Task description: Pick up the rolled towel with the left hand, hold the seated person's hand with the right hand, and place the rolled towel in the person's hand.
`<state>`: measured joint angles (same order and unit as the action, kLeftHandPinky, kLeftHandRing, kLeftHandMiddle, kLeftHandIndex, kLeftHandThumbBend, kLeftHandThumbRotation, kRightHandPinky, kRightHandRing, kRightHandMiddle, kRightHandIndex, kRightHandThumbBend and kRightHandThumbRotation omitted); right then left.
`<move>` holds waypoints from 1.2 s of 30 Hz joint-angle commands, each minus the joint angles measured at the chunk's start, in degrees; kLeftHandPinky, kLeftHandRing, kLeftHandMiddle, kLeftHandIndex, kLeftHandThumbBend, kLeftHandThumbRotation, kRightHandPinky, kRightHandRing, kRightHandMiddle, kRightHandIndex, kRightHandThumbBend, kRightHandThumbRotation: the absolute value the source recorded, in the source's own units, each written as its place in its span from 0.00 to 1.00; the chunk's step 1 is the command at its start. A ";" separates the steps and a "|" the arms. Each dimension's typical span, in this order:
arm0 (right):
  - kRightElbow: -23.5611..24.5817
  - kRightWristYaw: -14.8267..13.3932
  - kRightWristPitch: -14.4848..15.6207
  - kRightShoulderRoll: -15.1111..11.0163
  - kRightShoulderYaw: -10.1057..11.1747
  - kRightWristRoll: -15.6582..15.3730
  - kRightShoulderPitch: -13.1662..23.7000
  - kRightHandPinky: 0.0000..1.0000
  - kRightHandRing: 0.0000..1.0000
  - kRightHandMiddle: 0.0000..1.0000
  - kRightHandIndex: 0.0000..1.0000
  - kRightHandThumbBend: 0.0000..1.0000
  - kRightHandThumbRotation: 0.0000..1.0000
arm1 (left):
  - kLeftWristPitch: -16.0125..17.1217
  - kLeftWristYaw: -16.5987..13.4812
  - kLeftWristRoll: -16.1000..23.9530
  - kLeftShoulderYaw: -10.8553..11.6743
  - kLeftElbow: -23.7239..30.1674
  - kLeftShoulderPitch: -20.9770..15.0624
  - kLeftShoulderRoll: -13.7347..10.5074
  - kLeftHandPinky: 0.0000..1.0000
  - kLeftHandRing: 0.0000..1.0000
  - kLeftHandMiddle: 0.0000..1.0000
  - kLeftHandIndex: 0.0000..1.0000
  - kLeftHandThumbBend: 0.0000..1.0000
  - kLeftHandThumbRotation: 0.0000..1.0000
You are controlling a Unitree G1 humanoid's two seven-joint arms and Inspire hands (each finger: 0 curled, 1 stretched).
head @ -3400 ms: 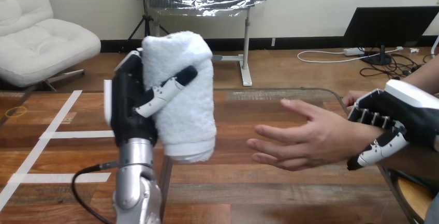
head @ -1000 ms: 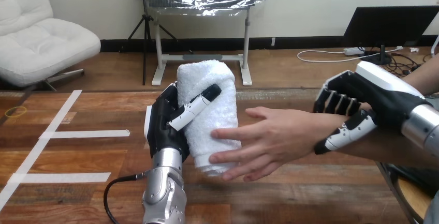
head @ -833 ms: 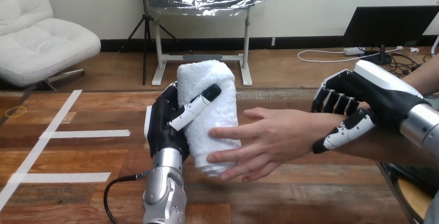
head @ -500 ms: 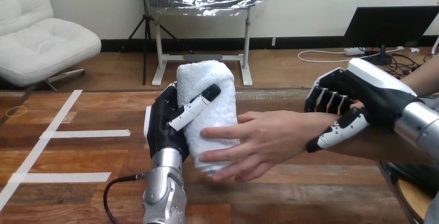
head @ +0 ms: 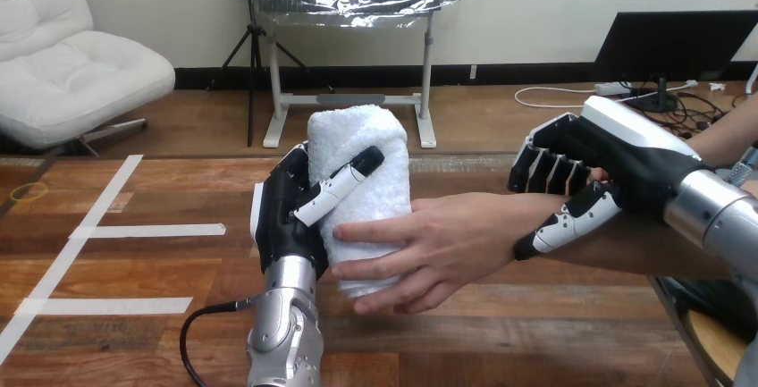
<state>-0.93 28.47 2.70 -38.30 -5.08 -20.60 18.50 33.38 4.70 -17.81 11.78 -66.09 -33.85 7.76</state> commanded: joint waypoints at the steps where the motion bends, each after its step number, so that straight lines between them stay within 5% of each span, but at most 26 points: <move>1: -0.71 -0.01 3.91 1.83 -1.26 -1.02 4.88 0.38 0.45 0.49 0.51 0.92 0.02 | 2.32 3.08 -0.65 -1.96 2.74 -18.21 13.62 0.29 0.36 0.40 0.41 0.75 0.00; 36: -0.50 -0.94 4.65 2.66 -2.06 -0.01 5.26 0.39 0.45 0.49 0.50 0.93 0.00 | 1.91 5.23 -2.66 -1.83 4.27 -16.90 14.44 0.30 0.35 0.40 0.41 0.75 0.00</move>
<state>-0.24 28.46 5.38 -37.88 -6.85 -20.61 19.88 33.38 6.61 -18.84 11.52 -66.08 -33.85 7.81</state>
